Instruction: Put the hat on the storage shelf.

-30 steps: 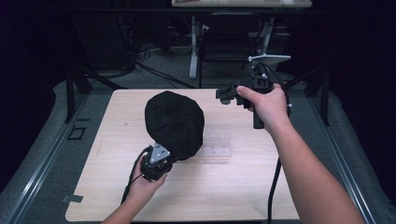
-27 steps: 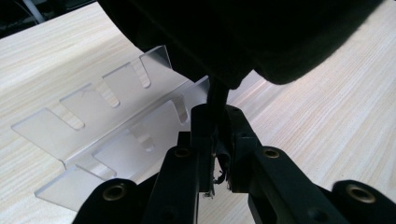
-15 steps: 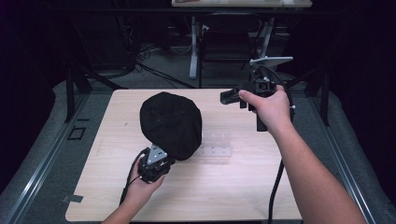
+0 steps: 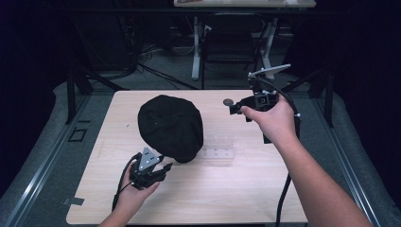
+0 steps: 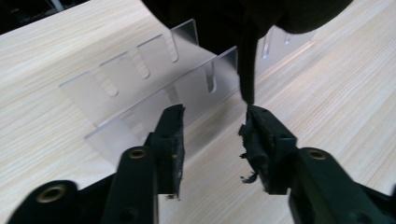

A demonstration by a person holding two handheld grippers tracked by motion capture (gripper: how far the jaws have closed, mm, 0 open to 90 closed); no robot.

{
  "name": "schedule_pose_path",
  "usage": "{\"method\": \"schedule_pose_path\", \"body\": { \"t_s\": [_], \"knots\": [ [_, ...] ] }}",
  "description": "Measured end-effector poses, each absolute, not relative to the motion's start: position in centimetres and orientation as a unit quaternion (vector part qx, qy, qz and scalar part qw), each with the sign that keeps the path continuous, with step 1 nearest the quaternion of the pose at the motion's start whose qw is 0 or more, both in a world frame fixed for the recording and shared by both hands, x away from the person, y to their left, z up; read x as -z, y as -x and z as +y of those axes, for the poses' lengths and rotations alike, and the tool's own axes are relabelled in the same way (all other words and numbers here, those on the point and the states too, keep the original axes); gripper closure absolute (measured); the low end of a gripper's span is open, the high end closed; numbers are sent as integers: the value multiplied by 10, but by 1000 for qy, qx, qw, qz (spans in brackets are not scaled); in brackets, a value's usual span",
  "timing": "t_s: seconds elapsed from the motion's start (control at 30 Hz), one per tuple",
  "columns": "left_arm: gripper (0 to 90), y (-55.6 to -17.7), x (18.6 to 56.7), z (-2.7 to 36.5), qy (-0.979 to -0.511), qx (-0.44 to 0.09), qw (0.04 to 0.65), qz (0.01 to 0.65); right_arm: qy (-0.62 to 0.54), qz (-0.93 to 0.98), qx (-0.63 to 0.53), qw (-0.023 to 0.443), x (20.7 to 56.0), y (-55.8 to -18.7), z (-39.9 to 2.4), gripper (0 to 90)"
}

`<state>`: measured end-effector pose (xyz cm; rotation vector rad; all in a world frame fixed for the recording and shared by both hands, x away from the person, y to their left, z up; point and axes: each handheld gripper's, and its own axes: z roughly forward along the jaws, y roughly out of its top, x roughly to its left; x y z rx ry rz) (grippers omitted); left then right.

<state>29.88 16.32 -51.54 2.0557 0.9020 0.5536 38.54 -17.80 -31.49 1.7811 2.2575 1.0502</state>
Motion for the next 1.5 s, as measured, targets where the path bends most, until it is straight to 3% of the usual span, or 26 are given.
{"method": "schedule_pose_path", "body": {
  "t_s": [0.5, 0.87, 1.5],
  "knots": [
    [425, -294, 524, 203, -790, -223, 410, 397, -584, 750, -296, 99, 326, -375, -183, 613],
    [423, -298, 533, 221, -769, -217, 411, 439, -588, 748, -291, 104, 341, -368, -197, 598],
    [428, -296, 540, 218, -777, -206, 410, 430, -576, 752, -295, 123, 387, -330, -227, 561]
  ]
}}
